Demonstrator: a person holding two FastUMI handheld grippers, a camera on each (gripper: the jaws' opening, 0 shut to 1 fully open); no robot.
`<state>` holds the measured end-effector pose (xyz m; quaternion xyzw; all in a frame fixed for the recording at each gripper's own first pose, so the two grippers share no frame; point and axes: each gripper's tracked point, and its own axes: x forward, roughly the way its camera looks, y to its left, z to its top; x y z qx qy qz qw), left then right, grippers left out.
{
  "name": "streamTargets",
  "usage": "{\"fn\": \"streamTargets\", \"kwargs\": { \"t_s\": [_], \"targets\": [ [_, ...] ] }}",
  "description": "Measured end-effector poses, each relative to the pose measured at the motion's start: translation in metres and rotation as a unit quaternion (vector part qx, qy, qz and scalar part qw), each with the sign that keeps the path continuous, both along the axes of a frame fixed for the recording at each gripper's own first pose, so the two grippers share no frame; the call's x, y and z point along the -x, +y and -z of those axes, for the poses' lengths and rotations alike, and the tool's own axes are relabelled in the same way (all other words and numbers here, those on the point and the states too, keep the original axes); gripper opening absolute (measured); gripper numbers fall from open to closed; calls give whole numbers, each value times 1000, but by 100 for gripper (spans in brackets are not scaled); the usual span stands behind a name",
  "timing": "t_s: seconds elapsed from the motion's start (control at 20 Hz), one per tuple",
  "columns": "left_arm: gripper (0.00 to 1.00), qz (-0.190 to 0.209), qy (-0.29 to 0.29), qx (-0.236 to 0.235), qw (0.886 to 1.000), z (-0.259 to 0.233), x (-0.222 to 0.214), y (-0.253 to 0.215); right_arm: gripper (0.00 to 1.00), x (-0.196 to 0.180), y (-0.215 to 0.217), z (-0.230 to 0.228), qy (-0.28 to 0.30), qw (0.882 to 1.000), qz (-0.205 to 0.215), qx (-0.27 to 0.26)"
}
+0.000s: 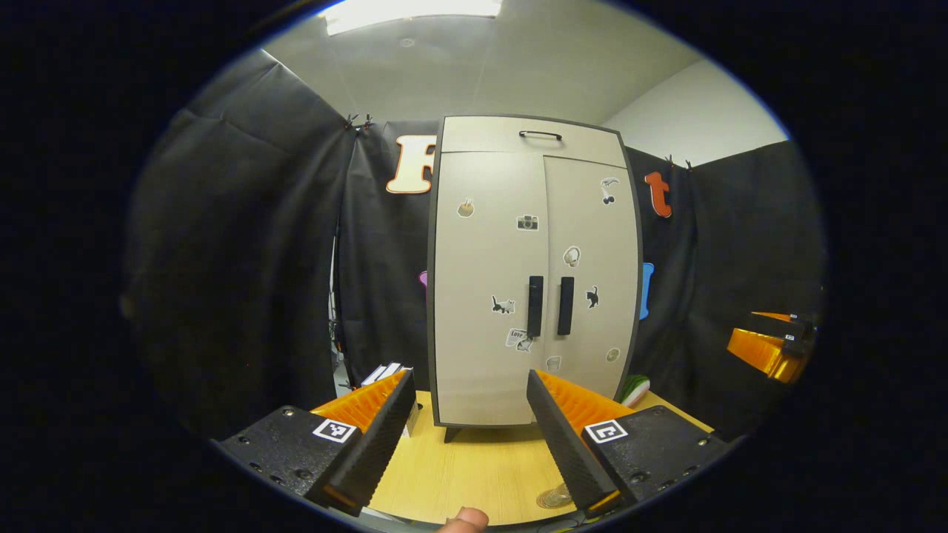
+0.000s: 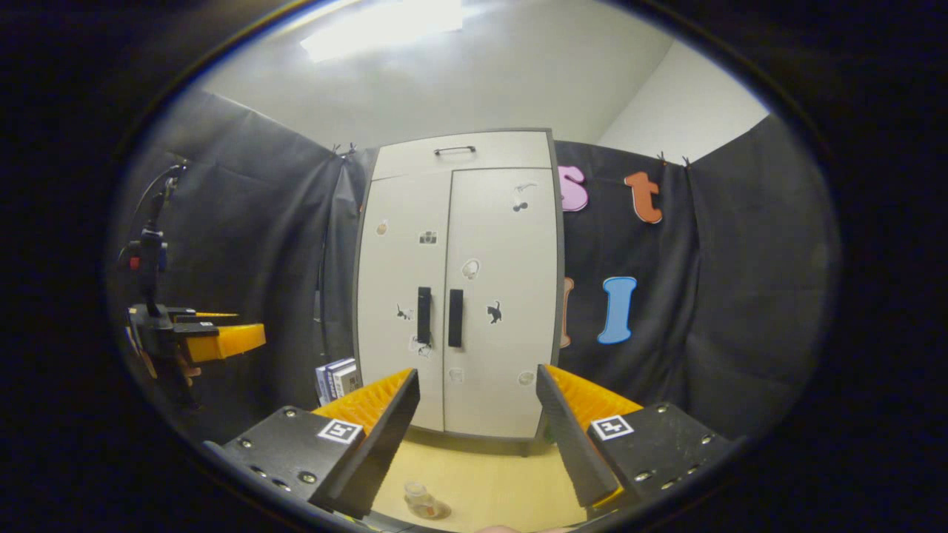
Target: Grasp the bottle in the cabinet with the left hand and place it on the coaster, then close the right door with the right hand and the left door with the left hand.
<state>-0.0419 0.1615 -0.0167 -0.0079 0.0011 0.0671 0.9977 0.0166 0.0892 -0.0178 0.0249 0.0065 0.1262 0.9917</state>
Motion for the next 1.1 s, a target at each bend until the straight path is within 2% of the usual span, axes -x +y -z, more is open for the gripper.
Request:
{"fn": "streamTargets", "kwargs": {
  "t_s": [0.1, 0.15, 0.2, 0.25, 0.55, 0.65, 0.7, 0.75, 0.8, 1.05, 1.1],
  "targets": [
    [96, 2, 3, 0, 1000, -1, 1, -6, 96, 1, -1, -7, -10, 1000, -2, -6],
    [92, 4, 4, 0, 1000, -2, 1, -9, 96, 2, -4, -10, -13, 1000, 0, -10],
    [96, 4, 4, 0, 1000, -3, 1, -11, 96, 2, -5, -10, -12, 1000, 2, -12],
    [96, -4, 1, 3, 1000, -5, 3, -9, 96, 2, -7, -7, -8, 1000, 4, -10],
    [96, 2, 3, 15, 1000, -20, -3, -29, 96, 7, -28, 2, -6, 999, 21, 42],
    [92, 2, 4, 11, 1000, -20, -5, -34, 96, 10, -35, 2, -3, 999, 29, 38],
    [96, 3, 6, 9, 1000, -20, -5, -38, 96, 12, -37, 0, -3, 999, 31, 36],
    [93, 4, 8, 9, 1000, -19, -5, -43, 95, 15, -39, -5, -6, 999, 31, 32],
    [96, 6, 11, 8, 1000, -19, -6, -47, 96, 17, -42, -8, -9, 999, 33, 31],
    [96, 6, 3, 6, 1000, -25, -8, -62, 96, 31, -63, -14, -15, 998, 50, 29],
    [93, 3, -1, 8, 1000, -27, -9, -65, 96, 36, -63, -12, -11, 998, 49, 27]
  ]
}}
